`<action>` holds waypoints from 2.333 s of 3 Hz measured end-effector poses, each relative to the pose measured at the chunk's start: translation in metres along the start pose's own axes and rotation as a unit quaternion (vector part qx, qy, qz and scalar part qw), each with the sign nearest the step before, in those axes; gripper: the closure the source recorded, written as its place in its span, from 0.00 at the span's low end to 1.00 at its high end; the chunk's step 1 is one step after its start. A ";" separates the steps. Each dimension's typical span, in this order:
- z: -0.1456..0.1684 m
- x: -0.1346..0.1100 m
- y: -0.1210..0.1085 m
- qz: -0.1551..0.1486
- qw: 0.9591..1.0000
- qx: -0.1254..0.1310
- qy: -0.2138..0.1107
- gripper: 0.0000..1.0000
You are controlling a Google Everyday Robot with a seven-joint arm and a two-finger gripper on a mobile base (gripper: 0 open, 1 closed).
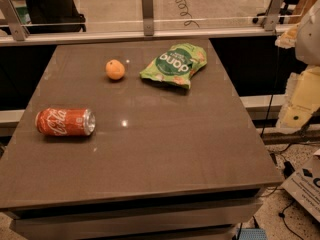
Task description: Place coke can upright
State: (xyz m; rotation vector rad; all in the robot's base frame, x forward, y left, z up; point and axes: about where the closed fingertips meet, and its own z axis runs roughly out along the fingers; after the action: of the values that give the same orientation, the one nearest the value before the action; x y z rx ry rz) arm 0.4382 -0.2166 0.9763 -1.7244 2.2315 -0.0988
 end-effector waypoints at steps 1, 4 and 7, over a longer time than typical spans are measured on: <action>0.000 0.000 0.000 0.000 1.000 0.000 0.000 0.00; 0.009 -0.115 -0.012 -0.042 0.993 0.013 -0.112 0.00; 0.037 -0.218 0.003 -0.063 0.977 -0.013 -0.201 0.00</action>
Offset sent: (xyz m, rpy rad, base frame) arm 0.0122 0.0302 0.0022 0.1045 -0.0351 0.0677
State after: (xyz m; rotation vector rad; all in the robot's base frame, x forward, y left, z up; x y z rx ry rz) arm 0.4948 -0.0030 0.9854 -1.7162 1.8387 0.2324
